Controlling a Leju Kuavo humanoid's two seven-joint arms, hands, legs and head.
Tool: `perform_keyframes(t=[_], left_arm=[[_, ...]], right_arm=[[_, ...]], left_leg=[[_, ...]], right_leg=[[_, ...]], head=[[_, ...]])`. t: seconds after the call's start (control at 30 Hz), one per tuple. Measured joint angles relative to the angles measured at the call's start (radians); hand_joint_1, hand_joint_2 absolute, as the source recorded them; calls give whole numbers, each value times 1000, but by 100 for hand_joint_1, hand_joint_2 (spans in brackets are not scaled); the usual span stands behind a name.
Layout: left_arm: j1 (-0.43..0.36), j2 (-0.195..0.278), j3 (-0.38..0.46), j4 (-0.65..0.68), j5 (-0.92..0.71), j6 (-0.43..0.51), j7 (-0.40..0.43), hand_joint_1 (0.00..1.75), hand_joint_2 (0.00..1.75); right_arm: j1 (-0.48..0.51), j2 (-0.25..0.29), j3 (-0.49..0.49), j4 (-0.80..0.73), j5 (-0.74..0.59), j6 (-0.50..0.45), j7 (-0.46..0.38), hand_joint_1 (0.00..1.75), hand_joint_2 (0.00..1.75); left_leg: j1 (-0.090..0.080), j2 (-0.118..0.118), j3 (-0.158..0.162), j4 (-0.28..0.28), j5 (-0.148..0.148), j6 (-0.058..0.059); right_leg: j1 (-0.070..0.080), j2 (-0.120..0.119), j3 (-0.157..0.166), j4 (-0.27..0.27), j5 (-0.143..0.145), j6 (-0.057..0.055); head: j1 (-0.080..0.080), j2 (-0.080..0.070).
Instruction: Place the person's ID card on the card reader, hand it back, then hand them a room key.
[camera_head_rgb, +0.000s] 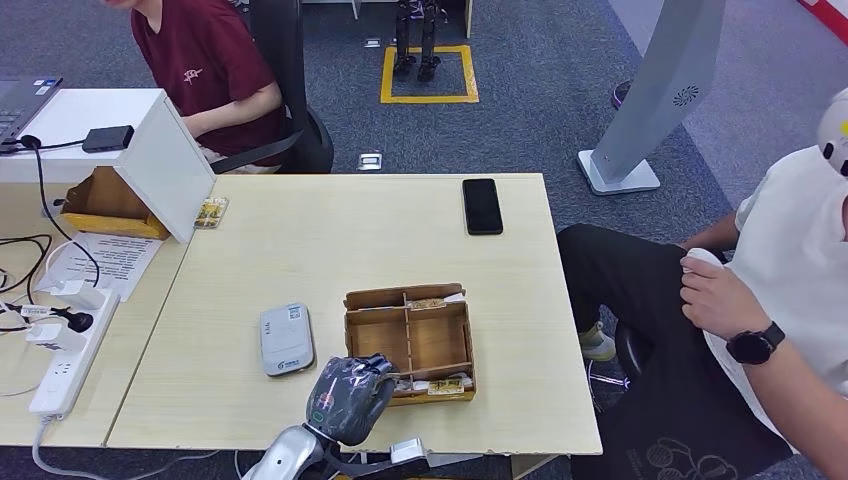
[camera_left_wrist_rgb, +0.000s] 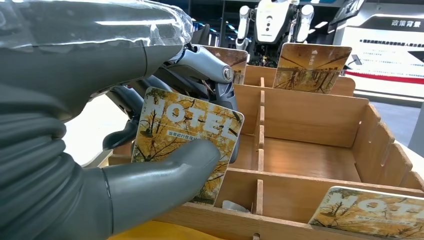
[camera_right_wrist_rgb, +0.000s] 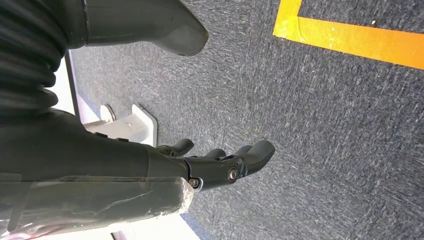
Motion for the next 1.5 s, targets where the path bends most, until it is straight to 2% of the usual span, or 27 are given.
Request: perform_keyframes(t=[0.2, 0.5, 0.63, 0.8, 0.9, 0.93, 1.0, 1.07, 1.5], left_arm=[[0, 0, 0, 0, 0, 0, 0, 161, 175], [-2, 0, 0, 0, 3, -4, -1, 165, 175], [-7, 0, 0, -11, 29, -4, -16, 161, 175], [-66, 17, 0, -95, 107, 4, -44, 158, 175], [-110, 36, 0, -171, 128, -36, -50, 143, 175], [-123, 42, 0, -199, 132, -51, -54, 146, 175], [-144, 53, 0, -245, 136, -69, -60, 167, 175], [-155, 61, 0, -276, 136, -77, -60, 175, 175], [-159, 80, 0, -315, 133, -72, -56, 175, 175]], right_arm=[[0, 0, 0, 0, 0, 0, 0, 0, 175], [0, 0, 0, 0, 3, -1, 0, 0, 175], [0, 0, 0, 0, 6, -2, -1, 0, 175], [-1, 0, -3, 0, 15, -2, -4, 0, 175], [0, 0, -7, 0, 16, -2, -7, 0, 175], [0, 0, -9, 0, 16, -2, -7, 0, 175], [-1, 1, -14, 0, 16, -2, -8, 0, 175], [-1, 2, -20, 0, 16, -1, -8, 0, 175], [-4, 6, -30, 0, 18, 4, -8, 0, 175]], left_leg=[[0, 0, 0, 0, 0, 0], [0, 0, 0, 0, 0, 0], [0, 0, 0, 0, 0, 0], [0, 0, 0, 0, 0, 0], [0, 0, 0, 0, 1, 0], [0, 0, 0, 0, 1, 0], [0, 0, 0, 0, 1, 0], [0, 0, 0, 0, 1, 0], [0, 0, 0, 0, 1, 0]], right_leg=[[0, 0, 0, 0, 0, 0], [0, 0, 0, 0, 0, 0], [0, 0, 0, 0, 0, 0], [0, -1, 0, 0, 0, 0], [0, -1, 0, 0, 0, 0], [0, -1, 0, 0, 0, 0], [0, 0, 0, 0, 0, 0], [0, 0, 0, 0, 0, 0], [0, 0, 0, 0, 0, 0]], head=[[0, 0], [0, 0], [0, 0], [0, 0], [0, 0], [0, 0], [0, 0], [0, 0], [0, 0]])
